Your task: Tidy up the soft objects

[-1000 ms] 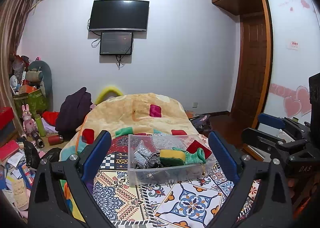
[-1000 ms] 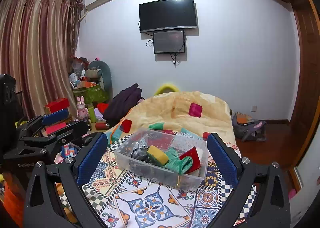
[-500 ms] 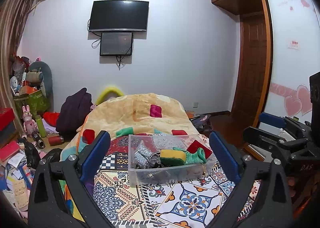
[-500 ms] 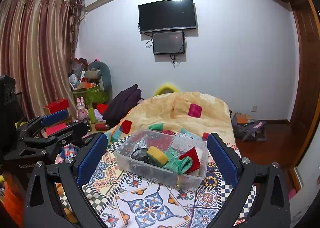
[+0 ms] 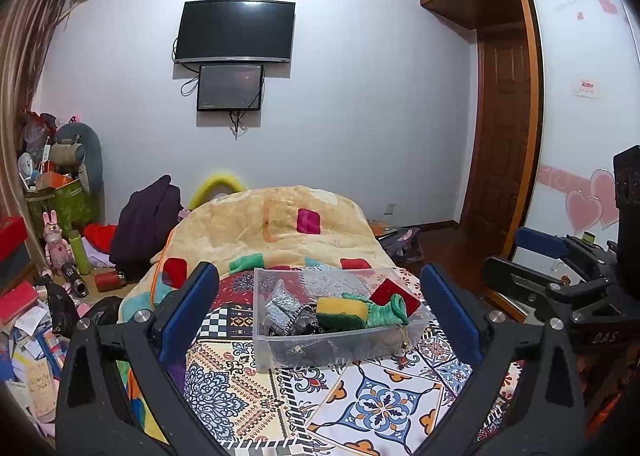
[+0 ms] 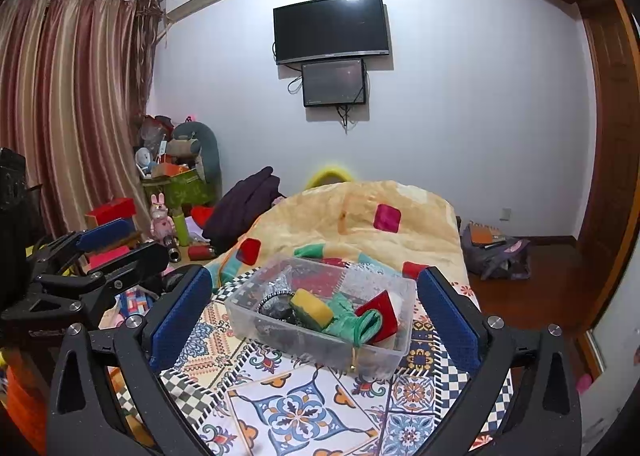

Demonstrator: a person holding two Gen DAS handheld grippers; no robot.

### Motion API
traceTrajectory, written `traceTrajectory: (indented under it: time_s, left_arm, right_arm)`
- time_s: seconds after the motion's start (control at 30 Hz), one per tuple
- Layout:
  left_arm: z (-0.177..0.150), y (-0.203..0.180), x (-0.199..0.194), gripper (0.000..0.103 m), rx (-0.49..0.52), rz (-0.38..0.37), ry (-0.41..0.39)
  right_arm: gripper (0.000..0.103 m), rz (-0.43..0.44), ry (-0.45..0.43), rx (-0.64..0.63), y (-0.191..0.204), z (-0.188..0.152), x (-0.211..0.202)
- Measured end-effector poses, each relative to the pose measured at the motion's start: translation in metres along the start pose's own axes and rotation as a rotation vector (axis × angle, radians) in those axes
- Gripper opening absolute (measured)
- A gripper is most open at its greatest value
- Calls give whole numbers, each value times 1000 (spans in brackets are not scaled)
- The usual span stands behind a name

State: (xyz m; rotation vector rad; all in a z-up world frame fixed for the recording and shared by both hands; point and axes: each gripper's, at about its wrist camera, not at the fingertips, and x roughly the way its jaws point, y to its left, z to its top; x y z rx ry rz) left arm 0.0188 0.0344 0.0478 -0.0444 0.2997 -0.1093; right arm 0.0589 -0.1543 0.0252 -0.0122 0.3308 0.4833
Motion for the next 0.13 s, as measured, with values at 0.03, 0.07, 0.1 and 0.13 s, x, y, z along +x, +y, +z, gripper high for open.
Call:
traceTrajectory:
  time_s: [0.03, 0.07, 0.1, 0.13]
  left_arm:
    - [0, -1, 0, 102, 1, 1, 0]
    - [-1, -1, 0, 102, 1, 1, 1]
    - [-1, -1, 0, 102, 0, 2, 2]
    - [-1, -1, 0, 102, -1, 2, 4]
  right_arm:
    - [103, 0, 2, -1, 1, -1, 0]
    - [103, 0, 3, -1, 1, -2, 0]
    - [103, 0, 6, -2, 1, -2, 1]
    - [103, 1, 8, -2, 1, -2, 1]
